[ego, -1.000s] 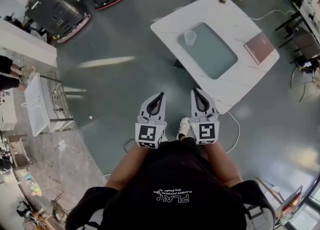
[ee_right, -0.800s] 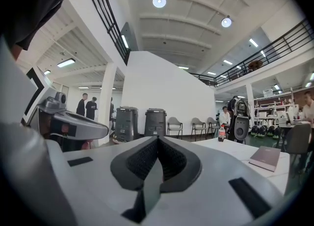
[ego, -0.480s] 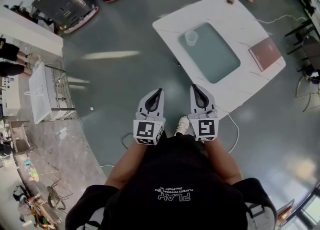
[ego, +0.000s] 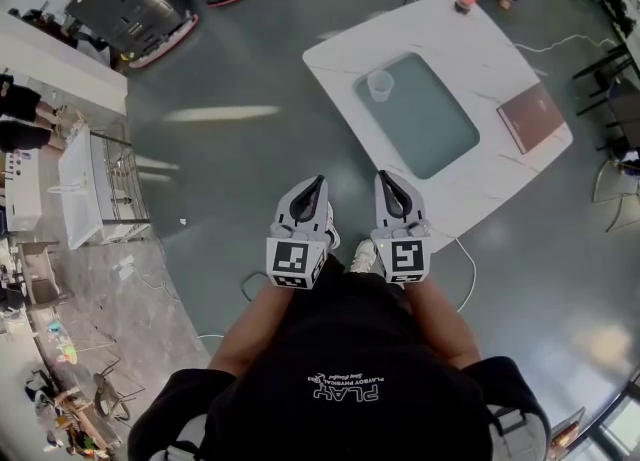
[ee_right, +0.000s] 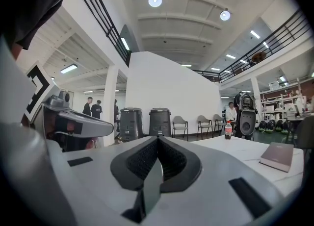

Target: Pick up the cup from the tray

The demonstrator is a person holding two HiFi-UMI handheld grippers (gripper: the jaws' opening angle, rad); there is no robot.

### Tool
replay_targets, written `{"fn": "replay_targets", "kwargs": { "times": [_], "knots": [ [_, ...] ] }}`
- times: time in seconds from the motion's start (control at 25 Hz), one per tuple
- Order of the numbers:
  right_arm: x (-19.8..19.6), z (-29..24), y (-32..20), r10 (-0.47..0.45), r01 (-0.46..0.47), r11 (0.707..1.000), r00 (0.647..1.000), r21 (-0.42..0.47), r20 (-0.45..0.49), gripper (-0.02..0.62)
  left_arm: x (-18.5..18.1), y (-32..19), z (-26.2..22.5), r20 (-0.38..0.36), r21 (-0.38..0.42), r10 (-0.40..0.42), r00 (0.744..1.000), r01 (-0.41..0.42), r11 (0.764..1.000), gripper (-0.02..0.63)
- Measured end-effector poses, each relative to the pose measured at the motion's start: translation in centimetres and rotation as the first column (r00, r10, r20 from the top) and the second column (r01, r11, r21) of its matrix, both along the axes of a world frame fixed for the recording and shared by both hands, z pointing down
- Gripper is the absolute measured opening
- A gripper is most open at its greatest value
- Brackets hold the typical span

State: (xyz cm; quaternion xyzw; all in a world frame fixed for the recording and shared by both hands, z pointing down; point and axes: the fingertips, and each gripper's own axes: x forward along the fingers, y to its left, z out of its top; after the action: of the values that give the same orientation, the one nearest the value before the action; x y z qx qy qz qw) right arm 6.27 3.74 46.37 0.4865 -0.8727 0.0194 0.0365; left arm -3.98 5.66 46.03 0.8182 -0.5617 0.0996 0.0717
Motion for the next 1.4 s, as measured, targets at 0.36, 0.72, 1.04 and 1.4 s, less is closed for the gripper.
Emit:
{"fn": "replay_targets", "kwargs": {
  "times": [0.36,0.72,1.04,1.4],
  "knots": [
    [-2.3,0.6,-4.9,0.023,-0.025,0.999,0.999,-0.042,-0.042,0.009,-1.4,-6.5,1.3,0.010,-0.003,0.068,0.998,-0.068,0.998,0.002],
    [-2.9,2.4,-10.6,0.119,-0.124,0.988,0.991,-0.092,-0.057,0.009,-2.0,-12.5,0.2,-0.027,0.009,0.172,0.985,-0.172,0.985,0.002],
    [-3.3,3.2,-14.2,0.197,-0.213,0.970,0.971,-0.118,-0.133,0.009,-3.2,-16.0,0.5,-0.061,0.002,0.248,0.967,-0.248,0.969,0.002],
    [-3.6,3.6,-16.2,0.222,-0.244,0.959,0.963,-0.142,-0.153,0.009,-3.1,-18.4,1.9,-0.076,-0.028,0.291,0.954,-0.294,0.955,0.002]
  ]
}}
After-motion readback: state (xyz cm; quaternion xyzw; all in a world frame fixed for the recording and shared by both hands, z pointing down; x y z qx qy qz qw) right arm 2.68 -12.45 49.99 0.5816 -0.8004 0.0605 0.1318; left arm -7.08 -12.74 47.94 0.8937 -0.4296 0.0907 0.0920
